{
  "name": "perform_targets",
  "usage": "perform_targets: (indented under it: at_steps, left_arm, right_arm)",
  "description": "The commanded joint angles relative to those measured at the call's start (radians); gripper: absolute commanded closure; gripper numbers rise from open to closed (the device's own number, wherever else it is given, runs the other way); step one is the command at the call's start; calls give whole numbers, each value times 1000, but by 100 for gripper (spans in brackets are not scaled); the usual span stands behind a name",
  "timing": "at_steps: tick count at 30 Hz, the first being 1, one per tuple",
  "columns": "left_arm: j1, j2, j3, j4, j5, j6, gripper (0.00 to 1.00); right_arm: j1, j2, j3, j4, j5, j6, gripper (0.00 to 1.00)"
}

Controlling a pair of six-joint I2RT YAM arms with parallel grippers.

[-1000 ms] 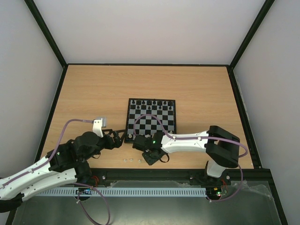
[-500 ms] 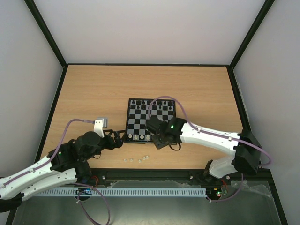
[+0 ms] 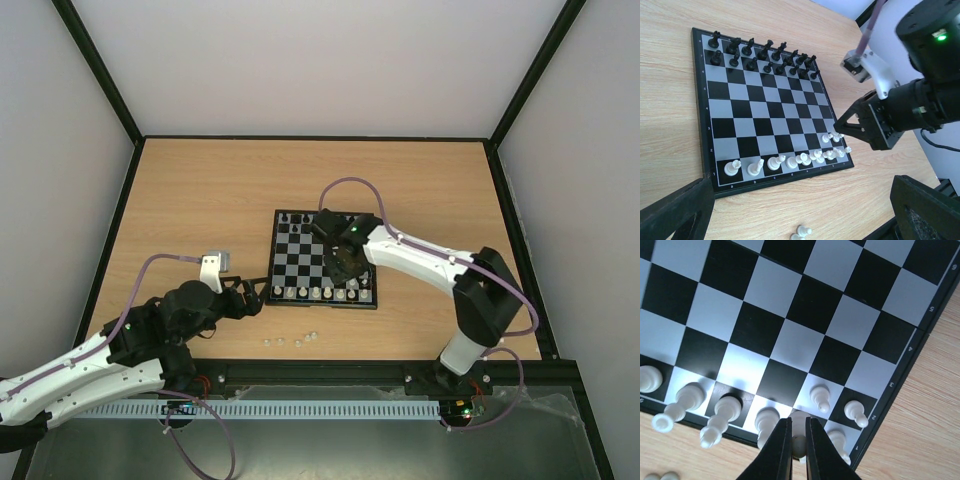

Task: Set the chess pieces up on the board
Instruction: Place the chess piece on the chessboard.

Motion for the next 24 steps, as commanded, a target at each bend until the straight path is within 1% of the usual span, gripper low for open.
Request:
perform_targets:
  at_steps: [1, 10, 24]
  left_arm:
    - [3, -2, -9, 5, -13, 5, 1]
    - [3, -7, -9, 5, -11, 4, 1]
    - [4, -11, -11, 0, -14, 3, 1]
  right_arm:
    - [-12, 53, 54, -24, -16, -43, 96]
    - [-16, 150, 89, -23, -22, -63, 95]
    - [-16, 203, 68, 5, -34, -72, 92]
